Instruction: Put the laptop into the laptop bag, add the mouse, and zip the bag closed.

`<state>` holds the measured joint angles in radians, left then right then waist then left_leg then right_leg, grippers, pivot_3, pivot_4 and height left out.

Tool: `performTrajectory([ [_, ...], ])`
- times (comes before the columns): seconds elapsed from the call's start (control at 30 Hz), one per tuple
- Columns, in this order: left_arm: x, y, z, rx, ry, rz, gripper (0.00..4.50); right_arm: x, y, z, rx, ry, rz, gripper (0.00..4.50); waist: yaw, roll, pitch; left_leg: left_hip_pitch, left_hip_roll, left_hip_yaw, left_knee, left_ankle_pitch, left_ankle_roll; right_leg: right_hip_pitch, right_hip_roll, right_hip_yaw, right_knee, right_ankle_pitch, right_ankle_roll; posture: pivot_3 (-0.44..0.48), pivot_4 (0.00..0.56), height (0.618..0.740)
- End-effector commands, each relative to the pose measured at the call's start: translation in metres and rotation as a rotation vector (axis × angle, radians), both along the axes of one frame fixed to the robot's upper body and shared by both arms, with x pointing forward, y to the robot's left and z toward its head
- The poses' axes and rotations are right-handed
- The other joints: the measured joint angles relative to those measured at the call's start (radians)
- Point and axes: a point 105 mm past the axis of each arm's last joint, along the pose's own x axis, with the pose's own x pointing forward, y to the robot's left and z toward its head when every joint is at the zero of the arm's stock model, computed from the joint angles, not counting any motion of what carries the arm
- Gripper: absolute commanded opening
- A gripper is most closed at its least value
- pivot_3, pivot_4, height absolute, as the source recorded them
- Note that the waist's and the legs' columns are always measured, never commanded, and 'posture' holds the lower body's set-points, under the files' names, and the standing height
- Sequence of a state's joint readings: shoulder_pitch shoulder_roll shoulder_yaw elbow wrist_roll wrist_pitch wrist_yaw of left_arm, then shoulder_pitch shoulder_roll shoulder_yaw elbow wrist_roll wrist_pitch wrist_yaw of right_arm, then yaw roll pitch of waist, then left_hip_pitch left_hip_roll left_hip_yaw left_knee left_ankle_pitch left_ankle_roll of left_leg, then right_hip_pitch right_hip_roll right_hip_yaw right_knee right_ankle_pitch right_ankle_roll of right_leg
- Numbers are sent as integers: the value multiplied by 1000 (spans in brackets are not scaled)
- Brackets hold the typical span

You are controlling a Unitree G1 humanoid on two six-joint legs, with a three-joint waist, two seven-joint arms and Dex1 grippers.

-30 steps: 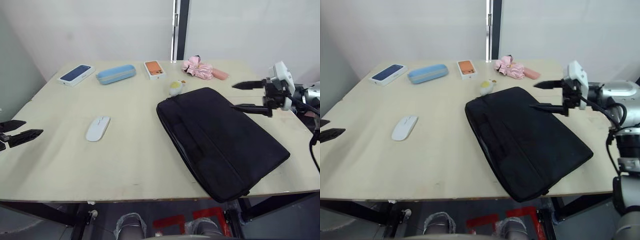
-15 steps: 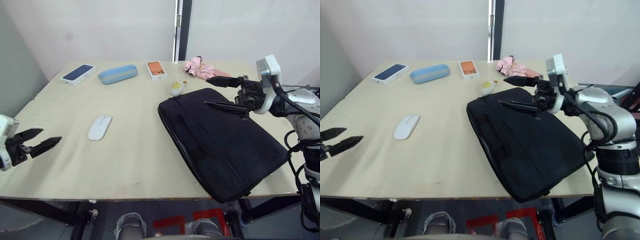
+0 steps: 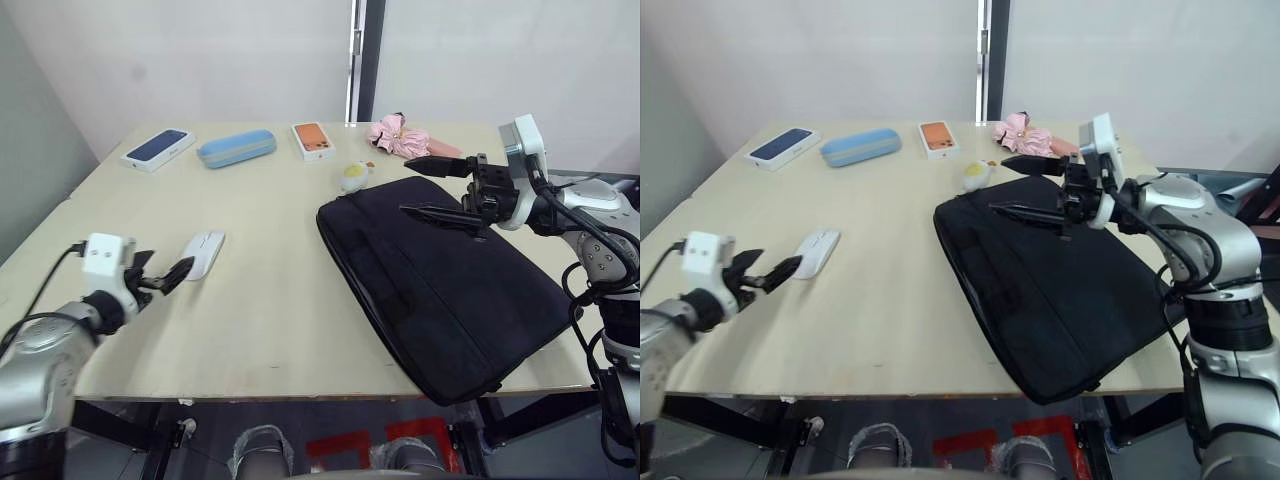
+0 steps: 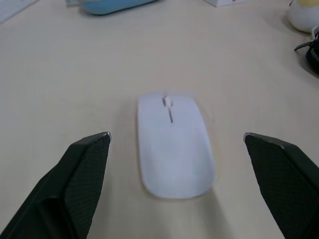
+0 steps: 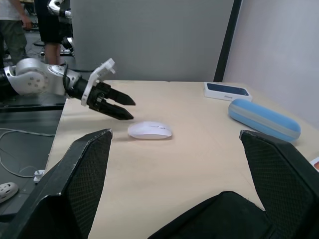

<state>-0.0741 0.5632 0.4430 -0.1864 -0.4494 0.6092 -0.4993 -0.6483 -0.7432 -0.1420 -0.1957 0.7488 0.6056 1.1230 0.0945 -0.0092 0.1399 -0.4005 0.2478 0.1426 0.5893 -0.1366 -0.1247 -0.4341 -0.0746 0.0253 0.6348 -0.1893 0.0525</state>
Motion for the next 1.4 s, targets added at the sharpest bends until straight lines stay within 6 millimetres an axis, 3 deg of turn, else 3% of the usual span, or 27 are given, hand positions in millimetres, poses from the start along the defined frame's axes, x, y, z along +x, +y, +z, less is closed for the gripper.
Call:
performTrajectory([
  [0.03, 12, -2, 5, 36, -44, 43, 4500, -3, -3, 12, 9, -50, -9, 4290, -3, 0, 0, 0, 0, 0, 0, 0, 0, 0, 0, 0, 0, 0, 0, 0, 150, 740],
  [0.33, 33, -1, -3, 42, -47, 101, 4500, -3, -8, 12, -3, -68, -55, 4290, 1, 0, 0, 0, 0, 0, 0, 0, 0, 0, 0, 0, 0, 0, 0, 0, 150, 740],
  [0.83, 39, -4, -35, 39, 62, 128, 4500, -4, -11, 9, -16, -53, -56, 4290, 0, 0, 0, 0, 0, 0, 0, 0, 0, 0, 0, 0, -1, 0, 0, 0, 150, 740],
  [1.0, 40, -6, -32, 43, 36, 129, 2936, -4, -9, 7, -14, -47, -49, 4342, 0, 0, 0, 0, 0, 0, 0, 0, 0, 0, 0, 0, -1, 0, 0, 0, 150, 740],
  [1.1, 40, -6, -33, 9, 42, 139, 2837, -3, -8, 7, -9, -51, -51, 4342, 0, 0, 0, 0, 0, 0, 0, 0, 0, 0, 0, 0, -1, 0, 0, 0, 150, 740],
  [1.17, 40, -4, -26, 16, 19, 147, 2837, -3, -6, 6, -13, -40, -43, 4342, 0, 0, 0, 0, 0, 0, 0, 0, 0, 0, 0, 0, -1, 0, 0, 0, 150, 740],
  [1.23, 40, -2, -4, 25, -58, 121, 2837, -2, -4, 2, -30, -24, -57, 4342, 0, 0, 0, 0, 0, 0, 0, 0, 0, 0, 0, 0, -1, 0, 0, 0, 150, 740],
  [1.33, 32, -15, 37, 49, -156, -52, 2837, 3, 8, -12, -105, -6, -90, 4342, -1, 0, 0, -1, 0, 0, 0, 0, 0, -1, 0, 0, -1, 0, 0, 0, 150, 740],
  [1.4, 26, -17, 46, 127, -134, -124, 2837, 6, 18, -26, -162, 10, -113, 4342, -3, 0, 0, -1, 0, 0, -1, 0, -1, -1, 0, 0, -1, 0, 0, 0, 150, 740],
])
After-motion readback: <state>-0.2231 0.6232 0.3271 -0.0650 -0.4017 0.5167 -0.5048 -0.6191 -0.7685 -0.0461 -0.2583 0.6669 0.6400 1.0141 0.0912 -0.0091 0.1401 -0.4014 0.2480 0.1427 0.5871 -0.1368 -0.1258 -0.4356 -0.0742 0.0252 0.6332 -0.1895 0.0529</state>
